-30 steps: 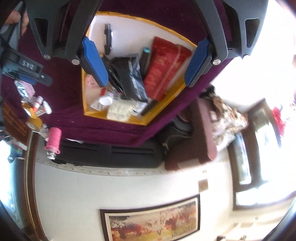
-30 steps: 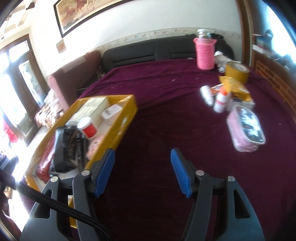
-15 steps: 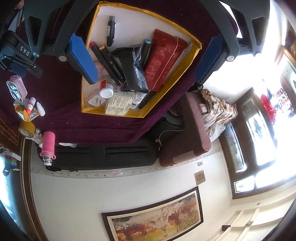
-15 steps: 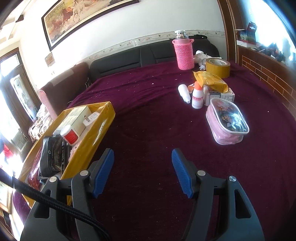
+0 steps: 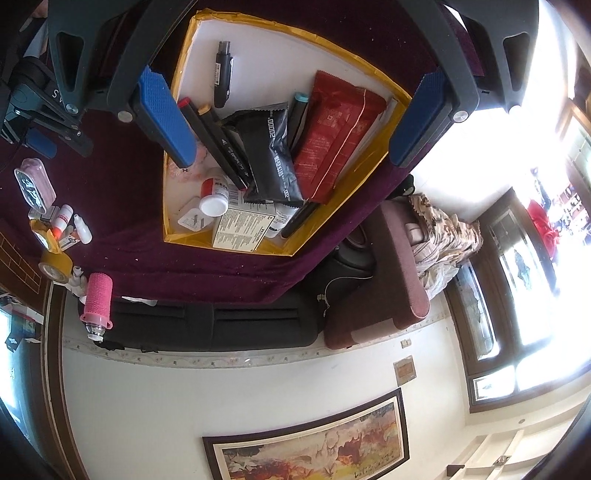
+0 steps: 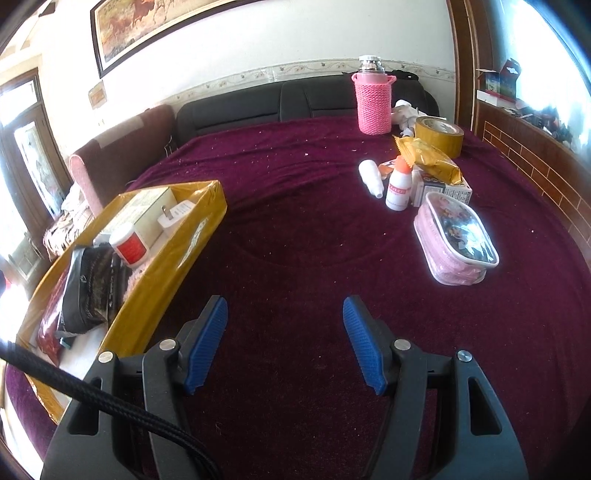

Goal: Organize objects
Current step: 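Move both tools back from the tray toward the remaining pile, then grasp the yellow cracker packet with the left tool while the right tool reaches toward the clear pink pouch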

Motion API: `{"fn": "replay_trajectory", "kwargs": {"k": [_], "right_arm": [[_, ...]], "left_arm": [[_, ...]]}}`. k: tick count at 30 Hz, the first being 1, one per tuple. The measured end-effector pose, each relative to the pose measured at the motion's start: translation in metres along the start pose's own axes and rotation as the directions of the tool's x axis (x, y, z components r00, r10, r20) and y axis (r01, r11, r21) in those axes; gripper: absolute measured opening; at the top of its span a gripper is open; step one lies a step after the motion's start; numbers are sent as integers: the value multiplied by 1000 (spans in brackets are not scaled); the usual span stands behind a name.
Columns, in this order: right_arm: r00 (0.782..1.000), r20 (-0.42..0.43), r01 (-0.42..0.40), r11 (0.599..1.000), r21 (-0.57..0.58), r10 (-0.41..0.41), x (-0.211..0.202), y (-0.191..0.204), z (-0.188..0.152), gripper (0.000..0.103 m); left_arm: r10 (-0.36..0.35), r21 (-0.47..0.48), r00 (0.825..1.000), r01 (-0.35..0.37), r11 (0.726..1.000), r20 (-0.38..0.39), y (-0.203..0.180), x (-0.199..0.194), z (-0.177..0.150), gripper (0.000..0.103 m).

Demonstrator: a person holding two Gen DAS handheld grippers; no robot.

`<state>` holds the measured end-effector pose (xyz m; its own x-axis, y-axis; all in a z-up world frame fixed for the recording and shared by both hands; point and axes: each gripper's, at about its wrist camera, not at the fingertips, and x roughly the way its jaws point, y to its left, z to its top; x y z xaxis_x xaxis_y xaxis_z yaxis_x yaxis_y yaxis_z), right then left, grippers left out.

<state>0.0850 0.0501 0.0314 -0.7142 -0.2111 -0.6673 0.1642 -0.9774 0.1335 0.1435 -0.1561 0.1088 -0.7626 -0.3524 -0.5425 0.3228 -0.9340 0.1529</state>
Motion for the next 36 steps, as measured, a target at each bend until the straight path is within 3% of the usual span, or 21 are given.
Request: {"fn": "replay_trajectory", "kwargs": {"k": [14, 19, 23, 25, 28, 30, 36], "right_arm": [[1000, -3, 19, 999, -27, -19, 1, 5, -2, 64], [1000, -7, -15, 1000, -4, 15, -3, -1, 1, 64], [998, 33, -60, 995, 84, 57, -25, -43, 19, 65], [1000, 18, -15, 992, 123, 13, -30, -79, 34, 76], [996, -2, 85, 976, 199, -86, -27, -138, 52, 76], [994, -26, 108, 963, 248, -105, -19, -168, 60, 76], [995, -84, 80, 937, 341, -54, 21, -206, 93, 76]], "left_arm": [[-30, -16, 999, 30, 999, -34, 6, 3, -5, 102], [-37, -8, 998, 37, 999, -46, 4, 4, -5, 102], [-60, 18, 997, 61, 998, -44, -3, 3, -2, 102], [-93, 20, 995, 94, 995, -46, -7, 4, -3, 102], [-172, 24, 982, 174, 984, -84, -19, 9, -6, 102], [-227, 31, 965, 233, 972, -129, -29, 15, -8, 102], [-345, 6, 923, 352, 936, -172, -39, 18, -2, 102]]}}
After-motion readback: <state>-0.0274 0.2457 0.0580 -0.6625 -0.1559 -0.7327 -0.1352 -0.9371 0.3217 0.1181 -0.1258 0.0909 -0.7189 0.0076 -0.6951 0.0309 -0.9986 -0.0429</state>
